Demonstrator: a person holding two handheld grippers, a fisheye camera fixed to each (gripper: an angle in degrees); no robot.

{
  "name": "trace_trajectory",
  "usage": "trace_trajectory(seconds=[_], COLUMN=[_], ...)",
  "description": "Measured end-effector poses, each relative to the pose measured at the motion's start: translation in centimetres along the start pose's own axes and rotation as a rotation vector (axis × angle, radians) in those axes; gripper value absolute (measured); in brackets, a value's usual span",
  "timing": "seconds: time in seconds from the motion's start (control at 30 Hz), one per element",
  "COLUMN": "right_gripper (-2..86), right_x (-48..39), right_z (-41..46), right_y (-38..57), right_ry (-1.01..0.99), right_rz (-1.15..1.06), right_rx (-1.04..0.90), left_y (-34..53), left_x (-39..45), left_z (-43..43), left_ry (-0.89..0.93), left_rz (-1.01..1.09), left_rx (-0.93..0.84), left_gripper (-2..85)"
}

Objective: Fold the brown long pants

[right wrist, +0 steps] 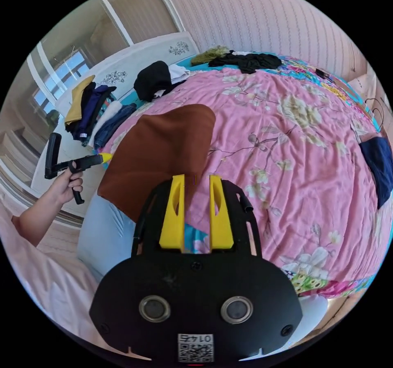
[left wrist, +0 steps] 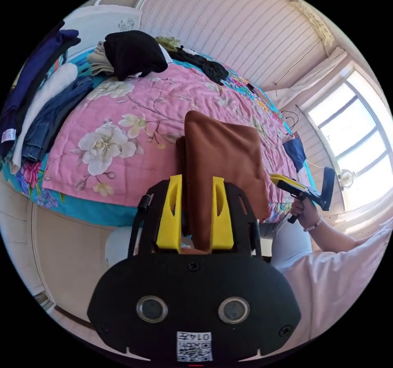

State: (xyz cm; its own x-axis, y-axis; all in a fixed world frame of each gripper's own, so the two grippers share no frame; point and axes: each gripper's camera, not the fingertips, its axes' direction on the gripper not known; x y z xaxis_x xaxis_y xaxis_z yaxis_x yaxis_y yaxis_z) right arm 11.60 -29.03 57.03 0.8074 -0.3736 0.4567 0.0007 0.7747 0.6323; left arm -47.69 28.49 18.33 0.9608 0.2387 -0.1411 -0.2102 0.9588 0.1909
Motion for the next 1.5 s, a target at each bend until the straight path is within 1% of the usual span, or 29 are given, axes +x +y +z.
trace_trajectory(seconds=[0.03,0.1,0.23,0.4,0.5,0.57,0.63,0.7,0.77,0.8,0.87,0.9,0.97,1.03,1.13,1.2,1.27,1.3,1.37,1.4,1.47,1.5], right_gripper=[10.9,12.2,13.3,12.4,8.9,7.5,7.2,7.2,7.8,8.1,10.0,10.4,12.1,12.9,12.5,10.9,8.5,8.1,7.4,7.3,6.9,6.8], right_x=[0.6,1.2,3.6,5.5,4.5,2.4,1.7,2.4,4.6,5.2,7.5,7.9,8.2,7.7,6.3,5.1,2.1,1.2,-2.8,-3.8,-7.9,-8.9], right_z=[0.4,1.3,2.9,3.3,2.0,-0.1,-2.0,-3.5,-4.5,-4.5,-2.7,-2.2,-1.1,-0.2,0.2,-0.4,-2.2,-2.7,-4.5,-4.9,-6.7,-7.1], right_y=[-0.4,-1.2,-3.1,-5.0,-6.8,-7.9,-8.2,-7.9,-6.2,-5.6,-3.2,-2.8,-2.0,-2.1,-3.2,-3.7,-4.6,-4.9,-6.3,-6.8,-8.6,-9.2], right_ry=[-0.06,-0.141,-0.28,-0.371,-0.372,-0.327,-0.371,-0.447,-0.498,-0.49,-0.392,-0.374,-0.462,-0.475,-0.458,-0.428,-0.362,-0.335,-0.24,-0.226,-0.208,-0.212], right_rz=[0.009,0.028,0.161,0.175,0.085,-0.047,-0.099,-0.065,0.059,0.09,0.262,0.287,0.342,0.358,0.304,0.226,0.061,0.014,-0.18,-0.233,-0.456,-0.513], right_rx=[-0.024,-0.057,-0.087,-0.172,-0.221,-0.21,-0.178,-0.149,-0.134,-0.143,-0.245,-0.266,-0.243,-0.238,-0.278,-0.295,-0.287,-0.291,-0.294,-0.291,-0.259,-0.252], left_y=[-0.3,-0.6,-1.5,-2.5,-2.5,-2.1,-1.5,-1.0,-0.6,-0.6,-0.7,-0.7,-1.1,-1.2,-0.7,-0.4,0.4,0.7,2.0,2.4,4.5,5.1], left_x=[-1.3,-2.9,-5.4,-5.5,-5.8,-6.8,-7.3,-7.2,-6.1,-5.8,-5.1,-5.1,-5.4,-5.6,-5.5,-5.8,-6.2,-6.2,-6.2,-6.3,-7.2,-7.4], left_z=[0.4,1.4,5.2,5.1,4.1,3.1,2.5,2.4,3.4,4.0,6.8,7.4,7.7,7.6,7.8,7.6,6.5,6.1,4.3,3.8,1.8,1.3], left_ry=[0.049,0.085,0.236,0.182,0.165,0.242,0.294,0.363,0.408,0.4,0.29,0.269,0.267,0.275,0.269,0.294,0.33,0.332,0.352,0.362,0.414,0.423], left_rz=[-0.024,-0.034,-0.074,-0.027,-0.013,-0.045,-0.061,-0.052,-0.008,0.002,0.024,0.025,0.021,0.036,0.05,0.05,0.038,0.039,0.047,0.042,-0.03,-0.05], left_rx=[-0.006,-0.014,-0.132,-0.136,-0.103,-0.067,-0.051,-0.044,-0.082,-0.102,-0.216,-0.242,-0.244,-0.242,-0.215,-0.195,-0.137,-0.122,-0.055,-0.032,0.078,0.113], left_gripper=[13.3,15.5,17.6,13.4,9.7,7.8,7.5,7.3,7.5,7.7,9.1,9.6,10.6,10.9,11.1,10.0,8.2,8.0,7.7,7.6,7.5,7.5])
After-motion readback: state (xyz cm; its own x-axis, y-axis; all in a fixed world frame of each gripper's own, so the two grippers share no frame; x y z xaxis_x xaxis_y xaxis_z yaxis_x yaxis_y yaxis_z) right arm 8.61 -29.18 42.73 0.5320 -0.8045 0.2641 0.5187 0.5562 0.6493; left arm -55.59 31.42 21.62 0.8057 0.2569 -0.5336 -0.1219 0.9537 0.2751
